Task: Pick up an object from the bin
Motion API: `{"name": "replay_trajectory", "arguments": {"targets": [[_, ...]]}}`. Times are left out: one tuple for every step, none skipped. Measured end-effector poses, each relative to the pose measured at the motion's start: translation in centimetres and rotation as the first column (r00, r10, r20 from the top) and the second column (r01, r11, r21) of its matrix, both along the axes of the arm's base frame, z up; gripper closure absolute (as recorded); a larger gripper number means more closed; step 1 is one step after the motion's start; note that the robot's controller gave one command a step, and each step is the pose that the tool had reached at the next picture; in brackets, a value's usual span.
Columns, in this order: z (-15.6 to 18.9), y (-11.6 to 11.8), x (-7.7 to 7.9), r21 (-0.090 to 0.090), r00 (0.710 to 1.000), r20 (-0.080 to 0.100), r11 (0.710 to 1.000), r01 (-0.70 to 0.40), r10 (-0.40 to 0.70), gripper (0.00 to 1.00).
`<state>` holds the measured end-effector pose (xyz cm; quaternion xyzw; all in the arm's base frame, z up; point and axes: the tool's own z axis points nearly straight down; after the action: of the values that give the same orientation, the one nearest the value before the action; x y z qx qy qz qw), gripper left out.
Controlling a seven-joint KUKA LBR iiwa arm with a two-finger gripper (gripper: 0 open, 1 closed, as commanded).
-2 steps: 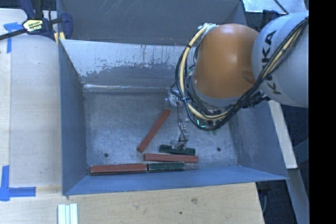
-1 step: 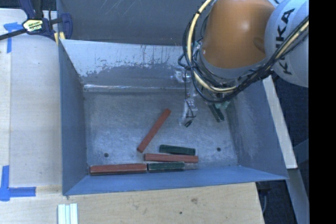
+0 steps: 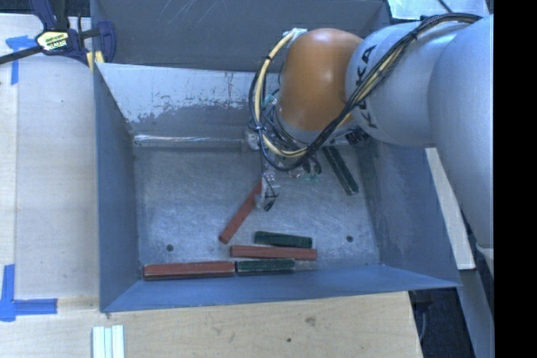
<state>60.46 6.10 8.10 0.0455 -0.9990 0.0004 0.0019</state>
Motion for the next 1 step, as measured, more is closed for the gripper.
{"name": "replay_trajectory", "arguments": {"targets": [[-1.02,0.59,-4.94,0.001,0.968,0.010,0.968,-0.251,0.251,0.00]]}}
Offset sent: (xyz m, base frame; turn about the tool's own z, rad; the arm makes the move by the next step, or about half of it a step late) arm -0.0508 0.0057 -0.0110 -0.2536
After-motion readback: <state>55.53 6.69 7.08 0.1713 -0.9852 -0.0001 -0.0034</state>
